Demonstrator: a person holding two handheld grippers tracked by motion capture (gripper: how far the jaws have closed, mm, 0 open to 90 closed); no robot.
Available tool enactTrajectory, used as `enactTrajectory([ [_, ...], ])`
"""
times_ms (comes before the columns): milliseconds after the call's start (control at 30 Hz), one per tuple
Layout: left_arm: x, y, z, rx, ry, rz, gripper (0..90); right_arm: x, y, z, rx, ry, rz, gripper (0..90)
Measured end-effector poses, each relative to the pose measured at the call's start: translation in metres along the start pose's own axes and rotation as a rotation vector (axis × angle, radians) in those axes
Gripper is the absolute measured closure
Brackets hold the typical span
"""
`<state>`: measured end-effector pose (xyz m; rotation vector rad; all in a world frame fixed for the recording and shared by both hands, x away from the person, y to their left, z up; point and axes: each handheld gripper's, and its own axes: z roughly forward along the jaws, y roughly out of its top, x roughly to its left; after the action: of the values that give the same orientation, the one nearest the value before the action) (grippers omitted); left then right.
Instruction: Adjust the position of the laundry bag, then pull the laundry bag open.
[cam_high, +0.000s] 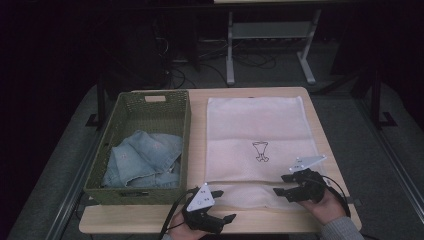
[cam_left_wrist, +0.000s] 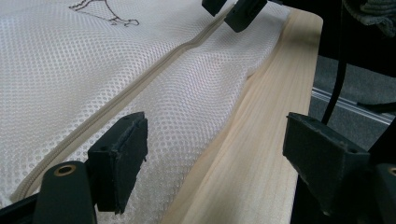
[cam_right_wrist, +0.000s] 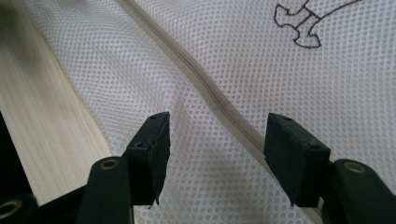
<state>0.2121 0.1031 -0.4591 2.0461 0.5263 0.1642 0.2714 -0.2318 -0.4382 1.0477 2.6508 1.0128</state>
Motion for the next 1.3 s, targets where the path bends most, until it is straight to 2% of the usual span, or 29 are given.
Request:
enactTrajectory([
  [167,-0.003,0.001,-0.001,-0.003,0.007,0.019,22.0,0.001,0.002,0.001,0.007,-0.005,-0.009,39.1],
  [500,-0.002,0.001,-0.001,-0.003,0.001,0.005,22.0,0.000,0.002,-0.001,0.014,-0.009,0.004,37.9],
  [667,0.001,0.004,-0.001,-0.011,-0.009,-0.047,23.1,-0.006,-0.001,-0.004,0.004,-0.010,0.035,37.5],
  [733,0.002,0.007,0.000,-0.012,0.000,-0.068,23.6,-0.008,-0.002,-0.007,0.004,-0.014,0.056,38.0],
  [967,-0.004,0.021,0.008,-0.013,-0.014,-0.132,25.5,-0.014,-0.006,-0.019,-0.004,-0.031,0.091,41.5],
  [1067,-0.002,0.027,0.018,-0.014,-0.053,-0.189,27.2,-0.018,-0.008,-0.021,0.008,-0.046,0.115,43.0],
  [1167,0.000,0.035,0.030,-0.005,-0.071,-0.230,29.0,-0.023,-0.010,-0.024,0.021,-0.060,0.140,45.0],
  [1300,0.002,0.047,0.047,0.047,-0.089,-0.273,31.0,-0.027,-0.012,-0.028,0.025,-0.077,0.153,47.1],
])
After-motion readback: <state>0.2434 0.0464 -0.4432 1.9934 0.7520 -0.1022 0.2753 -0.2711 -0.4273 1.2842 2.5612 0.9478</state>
